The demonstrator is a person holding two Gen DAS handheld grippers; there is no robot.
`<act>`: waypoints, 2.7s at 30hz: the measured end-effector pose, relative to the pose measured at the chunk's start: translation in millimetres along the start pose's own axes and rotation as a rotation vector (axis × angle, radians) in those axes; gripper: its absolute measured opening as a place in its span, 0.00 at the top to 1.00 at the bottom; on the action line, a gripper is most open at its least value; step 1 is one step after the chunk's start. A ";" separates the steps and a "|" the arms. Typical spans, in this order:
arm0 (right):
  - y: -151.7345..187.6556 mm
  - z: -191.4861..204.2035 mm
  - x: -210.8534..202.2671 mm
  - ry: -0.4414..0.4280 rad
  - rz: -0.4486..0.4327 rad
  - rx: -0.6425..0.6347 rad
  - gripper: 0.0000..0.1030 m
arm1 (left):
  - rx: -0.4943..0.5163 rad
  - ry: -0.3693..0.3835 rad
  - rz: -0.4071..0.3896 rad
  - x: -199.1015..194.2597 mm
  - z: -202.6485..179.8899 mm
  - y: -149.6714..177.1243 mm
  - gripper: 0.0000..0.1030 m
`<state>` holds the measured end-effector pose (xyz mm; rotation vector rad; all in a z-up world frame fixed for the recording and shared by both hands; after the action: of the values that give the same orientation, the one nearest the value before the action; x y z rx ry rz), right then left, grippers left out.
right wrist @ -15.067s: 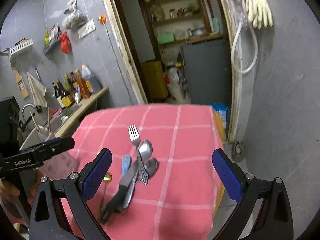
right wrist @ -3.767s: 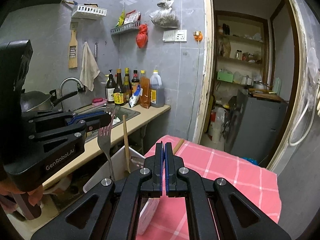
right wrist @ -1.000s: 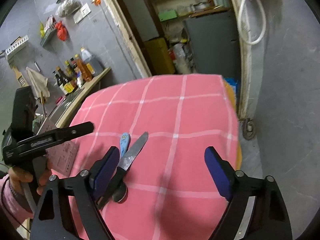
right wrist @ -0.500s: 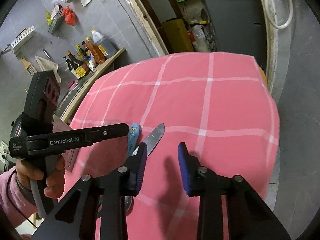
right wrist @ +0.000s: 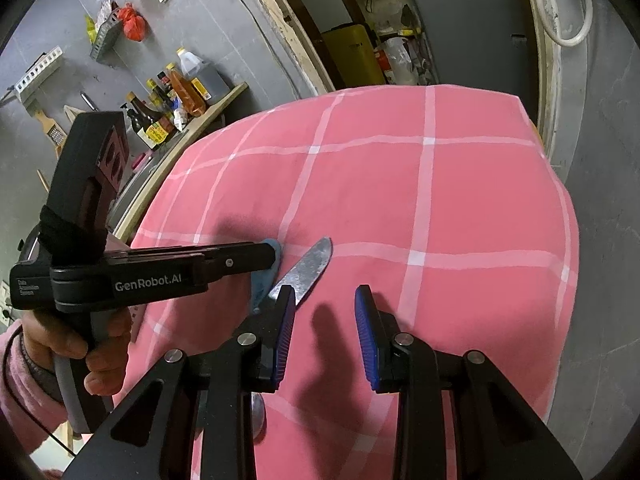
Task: Organize utensils
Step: 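Close right tool on the kitchen knife while left tool lowers onto the blue-handled spoon, then close left tool on the blue-handled spoon while right tool holds the knife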
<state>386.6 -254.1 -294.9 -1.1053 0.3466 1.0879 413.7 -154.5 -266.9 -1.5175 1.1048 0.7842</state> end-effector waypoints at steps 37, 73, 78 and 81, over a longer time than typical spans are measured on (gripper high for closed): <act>6.3 16.9 58.1 -0.231 0.118 0.395 0.78 | -0.173 0.199 0.065 4.1 29.7 14.6 0.98; 0.0 30.4 35.1 0.112 0.136 0.252 0.74 | -0.181 0.223 0.057 5.4 12.0 9.5 0.99; 10.2 38.1 43.0 0.039 0.147 0.280 0.74 | -0.204 0.262 0.091 11.8 11.4 5.6 0.98; 10.8 38.5 49.3 -0.003 0.135 0.318 0.76 | -0.219 0.276 0.100 13.4 14.7 4.4 0.97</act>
<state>390.6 -195.0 -317.8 -0.8067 0.5776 1.1078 415.5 -143.5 -284.0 -1.8056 1.3409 0.8013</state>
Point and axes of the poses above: each gripper's, at about its wrist camera, not at the fingertips, and x roughly the way its jaws point, z to its left, y to its underside, the point moved 8 cm from there along x, roughly the way its jaws point, and after that the axes turned 4 degrees about -y, right-handed, at the moved point
